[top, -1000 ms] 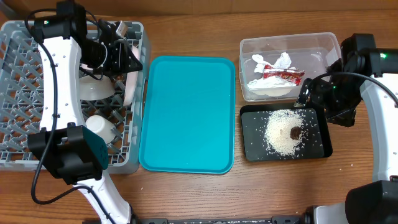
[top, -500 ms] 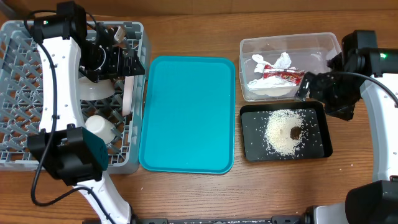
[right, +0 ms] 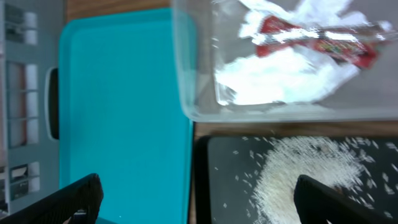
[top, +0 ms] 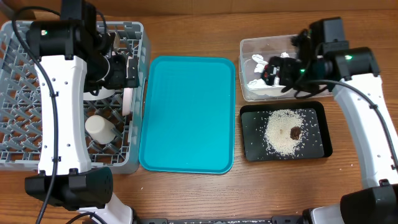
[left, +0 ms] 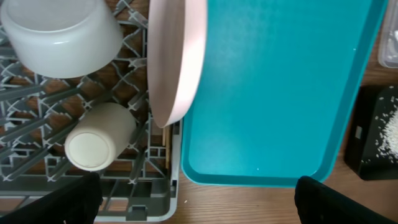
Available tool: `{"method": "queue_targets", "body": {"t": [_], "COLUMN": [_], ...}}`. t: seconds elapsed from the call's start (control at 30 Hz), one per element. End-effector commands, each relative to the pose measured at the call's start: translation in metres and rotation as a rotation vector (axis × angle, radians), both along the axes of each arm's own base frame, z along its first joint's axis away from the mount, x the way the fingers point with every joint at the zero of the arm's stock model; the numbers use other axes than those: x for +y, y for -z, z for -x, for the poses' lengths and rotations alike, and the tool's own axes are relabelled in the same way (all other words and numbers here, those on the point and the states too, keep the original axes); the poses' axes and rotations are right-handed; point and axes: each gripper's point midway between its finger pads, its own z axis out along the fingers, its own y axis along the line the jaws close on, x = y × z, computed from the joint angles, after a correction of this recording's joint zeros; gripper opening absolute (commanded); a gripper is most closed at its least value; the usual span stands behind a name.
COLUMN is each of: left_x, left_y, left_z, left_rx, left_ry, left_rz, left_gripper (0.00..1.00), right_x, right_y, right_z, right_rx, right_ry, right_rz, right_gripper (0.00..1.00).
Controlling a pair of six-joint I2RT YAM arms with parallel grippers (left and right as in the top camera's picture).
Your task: Sort waste into correct bins and load items into the dishwasher
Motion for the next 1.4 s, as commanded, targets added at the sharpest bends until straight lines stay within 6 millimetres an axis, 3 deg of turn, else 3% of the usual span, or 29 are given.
{"method": "queue_targets", "body": {"t": [0.0, 0.23, 0.53, 0.73, 1.03, 1.23, 1.37], "left_x": [0.009, 0.006, 0.017, 0.02, 0.013, 0.011, 0.011], "left_y": [0.002, 0.011, 0.037, 0.029, -0.012, -0.027, -0.025], "left_z": [0.002, 0.012, 0.071, 0.092, 0.134, 0.158, 0.165], "left_rx": [0.013, 0.055, 0.146, -0.094, -0.615, -0.776, -0.769], "left_ry": [-0.047, -0.076, -0.149, -0.158, -0.147, -0.153, -0.152], "left_rz": [-0.034, -0.014, -0.087, -0.105, -0.077, -0.062, -0.063], "left_gripper": [1.0, 1.0, 1.0, 1.0, 1.0, 1.0, 1.0], "right_x": [0.002, -0.013, -0.024, -0.028, -0.044, -0.056, -0.057], "right_y": [-0.021, -0.009, 0.004, 0.01, 0.007, -0.011, -0.014], "right_z": [-0.008, 0.011, 0.022, 0.035, 0.098, 0.127, 0.134], "right_rx": [-0.089, 0.012, 0.051, -0.031, -0.284, -0.389, -0.396], "right_ry": [-0.01, 0.02, 0.042, 0.052, 0.095, 0.131, 0.132], "right_rz": [0.005, 0.033, 0.079, 0.082, 0.099, 0.126, 0.125], "right_gripper": [1.0, 1.0, 1.0, 1.0, 1.0, 1.0, 1.0]}}
